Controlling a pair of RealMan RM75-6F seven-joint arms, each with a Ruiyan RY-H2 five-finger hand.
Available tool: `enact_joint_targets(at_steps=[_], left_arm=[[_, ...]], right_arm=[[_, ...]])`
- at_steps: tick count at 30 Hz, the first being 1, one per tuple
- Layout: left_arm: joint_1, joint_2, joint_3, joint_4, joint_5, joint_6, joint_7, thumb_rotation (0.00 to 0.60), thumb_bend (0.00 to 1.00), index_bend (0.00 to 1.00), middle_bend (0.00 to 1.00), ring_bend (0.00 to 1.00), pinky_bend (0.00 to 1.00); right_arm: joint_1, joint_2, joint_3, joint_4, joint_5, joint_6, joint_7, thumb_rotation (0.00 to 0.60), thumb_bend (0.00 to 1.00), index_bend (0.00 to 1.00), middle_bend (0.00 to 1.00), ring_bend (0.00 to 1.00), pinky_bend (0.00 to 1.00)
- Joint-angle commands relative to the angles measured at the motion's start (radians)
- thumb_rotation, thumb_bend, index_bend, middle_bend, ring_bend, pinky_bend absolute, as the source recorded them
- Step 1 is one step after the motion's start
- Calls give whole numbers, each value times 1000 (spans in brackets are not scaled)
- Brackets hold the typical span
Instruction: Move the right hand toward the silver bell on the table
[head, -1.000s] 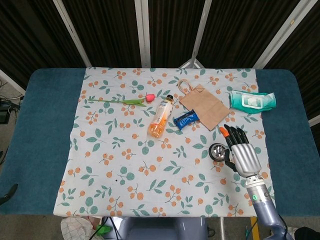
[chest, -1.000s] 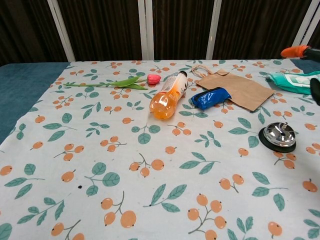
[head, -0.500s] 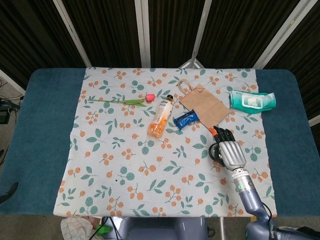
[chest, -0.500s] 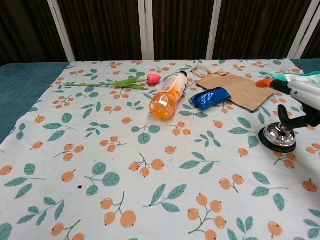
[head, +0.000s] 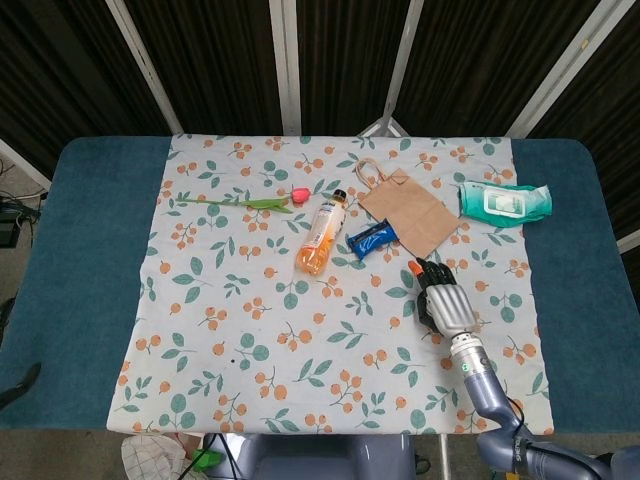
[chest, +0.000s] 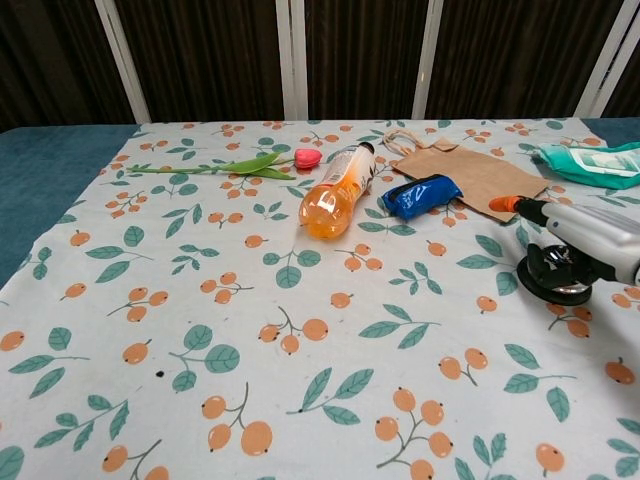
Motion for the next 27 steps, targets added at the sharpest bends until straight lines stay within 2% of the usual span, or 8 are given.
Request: enact_joint_targets(at_steps=[1,12,16,19,23,27], left_arm=[[-2,-3,-1,-2,-4,-4,7,600,334,55,0,0,102],[-6,-6,-1,-5,-9,-10,20,600,335,55,0,0,102],[-4,-3,-1,-6,-9,-6,11,600,334,55,0,0,102],[-4,-1,-3,-4,-13,-7,4,600,334,55,0,0,102],[-5,2,0,-4,-10,-9,-1,600,335,55,0,0,102],[-3,5,4,-4,-1,-5,-7,600,334,55,0,0,102]], right_arm=[[16,-23,-8,38,-2,-22,14,600,807,0,0,0,0],[42,-67,-22,94,10,-67,-10,600,807,0,0,0,0],[45,-49,-14,64,3,-52,-4,600,807,0,0,0,0],[35,7,9,-19,-24,23,-7,600,807,0,0,0,0],[11,124,51,-187,-46,123,-44,600,807,0,0,0,0],[-35,291,81,-417,-58,199,-75,600,806,0,0,0,0]])
